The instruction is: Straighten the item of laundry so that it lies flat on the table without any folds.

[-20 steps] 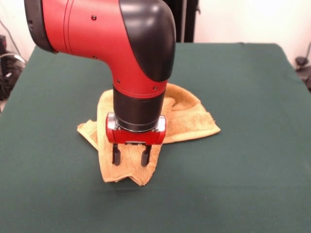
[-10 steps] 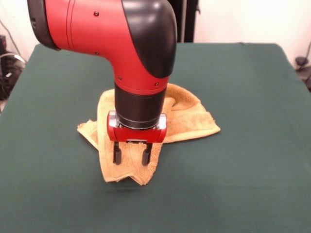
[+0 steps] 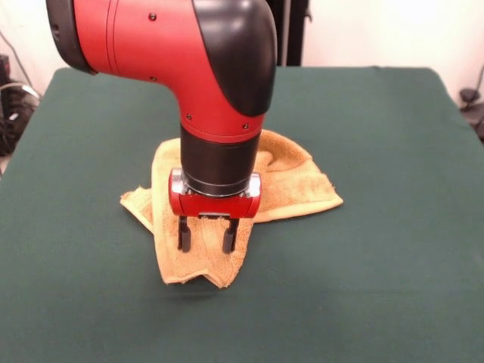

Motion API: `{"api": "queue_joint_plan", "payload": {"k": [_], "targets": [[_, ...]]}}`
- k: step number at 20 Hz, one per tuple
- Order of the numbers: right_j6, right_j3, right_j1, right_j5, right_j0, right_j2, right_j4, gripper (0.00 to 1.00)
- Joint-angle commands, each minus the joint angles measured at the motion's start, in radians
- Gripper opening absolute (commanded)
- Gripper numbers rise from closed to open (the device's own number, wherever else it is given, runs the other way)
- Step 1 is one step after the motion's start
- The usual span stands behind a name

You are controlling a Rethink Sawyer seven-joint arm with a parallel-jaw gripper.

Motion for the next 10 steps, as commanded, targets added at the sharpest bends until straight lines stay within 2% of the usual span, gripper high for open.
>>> {"api": "queue_joint_plan", "payload": {"k": [1, 10], "targets": [[0.118, 0.162, 0.046, -0.048, 0.021, 0.113, 0.024, 1.0], [0.111, 0.151, 0.051, -0.048, 0.022, 0.113, 0.025, 1.0]]}}
